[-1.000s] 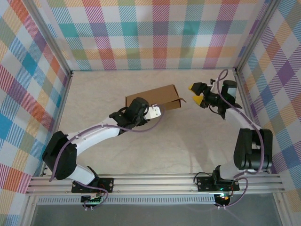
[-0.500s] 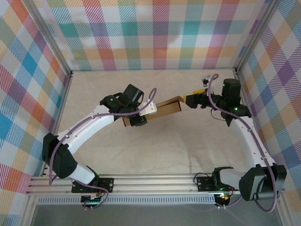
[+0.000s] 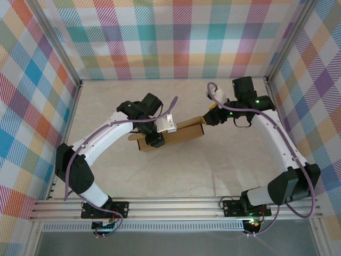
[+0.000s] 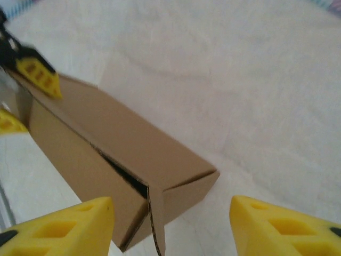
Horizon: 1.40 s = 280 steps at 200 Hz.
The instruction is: Fold the paper box
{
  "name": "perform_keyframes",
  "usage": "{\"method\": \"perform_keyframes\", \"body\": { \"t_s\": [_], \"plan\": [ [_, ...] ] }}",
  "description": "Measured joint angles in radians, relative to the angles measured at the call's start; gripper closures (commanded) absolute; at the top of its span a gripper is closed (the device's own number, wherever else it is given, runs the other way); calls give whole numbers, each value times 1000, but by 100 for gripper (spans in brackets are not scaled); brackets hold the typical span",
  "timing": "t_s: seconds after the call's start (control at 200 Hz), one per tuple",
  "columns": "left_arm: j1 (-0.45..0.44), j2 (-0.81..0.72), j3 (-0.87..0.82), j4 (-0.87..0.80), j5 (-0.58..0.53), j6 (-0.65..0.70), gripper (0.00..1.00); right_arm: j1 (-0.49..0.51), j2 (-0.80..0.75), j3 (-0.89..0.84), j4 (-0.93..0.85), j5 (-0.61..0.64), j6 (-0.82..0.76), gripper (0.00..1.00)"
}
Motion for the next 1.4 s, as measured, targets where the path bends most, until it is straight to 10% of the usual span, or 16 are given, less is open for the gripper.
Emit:
{"method": "perform_keyframes", "body": {
  "t_s": [0.255,0.645,0.805,1.4],
  "plan": [
    [15,59,51,-37,27,28,67,32,56,39,-99,43,-50,74],
    [22,74,69,-53,39,40,67,38,111,75,-152,70,-76,80],
    [22,85,80,-59,40,43,67,38,124,93,-159,75,-86,100],
    [37,163,171,-92,55,-47,69,81,181,142,-87,208,176,100]
  ]
}}
